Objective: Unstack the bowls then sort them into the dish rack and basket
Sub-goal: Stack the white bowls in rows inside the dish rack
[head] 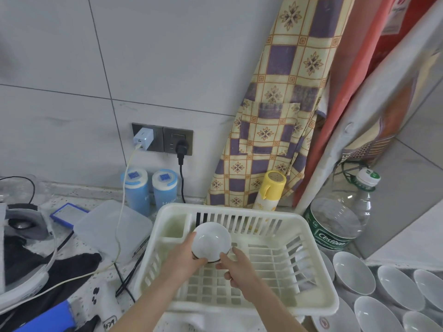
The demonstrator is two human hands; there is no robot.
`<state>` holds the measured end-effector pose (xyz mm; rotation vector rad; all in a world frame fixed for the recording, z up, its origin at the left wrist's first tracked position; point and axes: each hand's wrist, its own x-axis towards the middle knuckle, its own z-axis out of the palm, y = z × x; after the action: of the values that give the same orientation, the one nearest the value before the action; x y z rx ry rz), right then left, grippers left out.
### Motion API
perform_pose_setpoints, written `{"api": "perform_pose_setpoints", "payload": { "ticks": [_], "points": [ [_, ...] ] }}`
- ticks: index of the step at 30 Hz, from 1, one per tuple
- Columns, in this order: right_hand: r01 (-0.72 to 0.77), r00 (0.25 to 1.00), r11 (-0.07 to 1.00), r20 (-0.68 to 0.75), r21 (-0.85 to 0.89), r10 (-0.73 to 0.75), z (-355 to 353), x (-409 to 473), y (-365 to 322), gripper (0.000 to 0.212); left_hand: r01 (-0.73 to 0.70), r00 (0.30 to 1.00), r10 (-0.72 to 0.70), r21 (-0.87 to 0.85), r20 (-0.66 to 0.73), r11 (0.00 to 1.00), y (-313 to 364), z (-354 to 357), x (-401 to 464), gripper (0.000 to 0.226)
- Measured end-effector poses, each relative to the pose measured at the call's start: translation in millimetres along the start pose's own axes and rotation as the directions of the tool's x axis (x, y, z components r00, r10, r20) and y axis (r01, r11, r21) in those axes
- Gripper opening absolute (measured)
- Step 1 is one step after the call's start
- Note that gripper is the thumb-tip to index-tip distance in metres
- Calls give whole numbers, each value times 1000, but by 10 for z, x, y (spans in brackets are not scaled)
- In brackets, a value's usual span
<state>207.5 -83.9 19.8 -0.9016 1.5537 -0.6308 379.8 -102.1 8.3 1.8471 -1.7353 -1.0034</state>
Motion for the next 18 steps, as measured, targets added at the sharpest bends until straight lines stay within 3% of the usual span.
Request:
{"api": "perform_pose_setpoints", "payload": {
  "ticks": [5,10,14,18],
  "points": [
    [53,998,998,-39,18,-52,-21,-323,-2,65,-69,987,64,-25,-150,997,174,-132,-112,46],
    [192,978,961,-115,199,-172,-211,-811,63,35,-146,973,80,-313,-215,938,367,-230,-452,17],
    [263,953,915,-232,306,-197,-390,-1236,335,25,-156,984,93,-484,-152,861,521,-158,-892,12],
    [255,927,896,-354,362,-121,-558,-1570,729,23,-60,998,69,-622,-9,780,613,131,-1337,11]
  ]
}}
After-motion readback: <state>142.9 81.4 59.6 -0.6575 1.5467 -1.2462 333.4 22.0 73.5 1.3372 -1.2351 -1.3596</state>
